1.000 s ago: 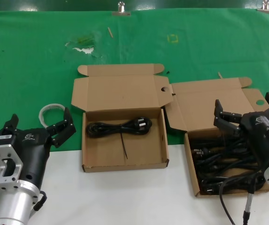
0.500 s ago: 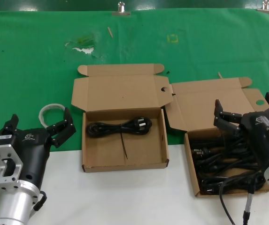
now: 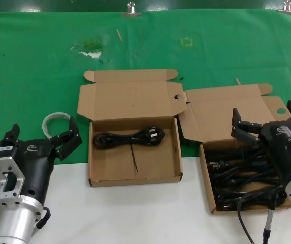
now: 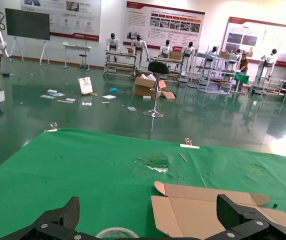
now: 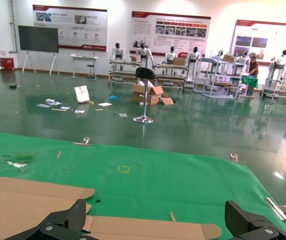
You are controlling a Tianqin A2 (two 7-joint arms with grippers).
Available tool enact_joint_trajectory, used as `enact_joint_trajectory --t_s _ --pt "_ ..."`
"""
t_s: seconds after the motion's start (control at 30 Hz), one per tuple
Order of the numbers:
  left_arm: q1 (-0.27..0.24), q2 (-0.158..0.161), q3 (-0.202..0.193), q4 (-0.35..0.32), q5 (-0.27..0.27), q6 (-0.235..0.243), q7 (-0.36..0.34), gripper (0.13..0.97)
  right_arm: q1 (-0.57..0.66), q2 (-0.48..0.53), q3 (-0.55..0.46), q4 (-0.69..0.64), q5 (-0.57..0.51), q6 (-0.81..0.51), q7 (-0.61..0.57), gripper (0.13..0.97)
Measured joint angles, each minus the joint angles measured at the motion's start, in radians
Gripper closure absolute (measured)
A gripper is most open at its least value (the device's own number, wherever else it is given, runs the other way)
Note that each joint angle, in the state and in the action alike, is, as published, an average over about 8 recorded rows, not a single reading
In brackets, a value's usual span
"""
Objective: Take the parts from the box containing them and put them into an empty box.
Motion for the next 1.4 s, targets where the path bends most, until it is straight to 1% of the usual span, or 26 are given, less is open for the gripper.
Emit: enact_joint_trajectory --t_s 1.4 --pt "0.000 0.000 0.000 0.000 0.000 0.000 0.000 0.132 0.000 0.000 0.000 0.000 0.000 0.000 0.000 0.129"
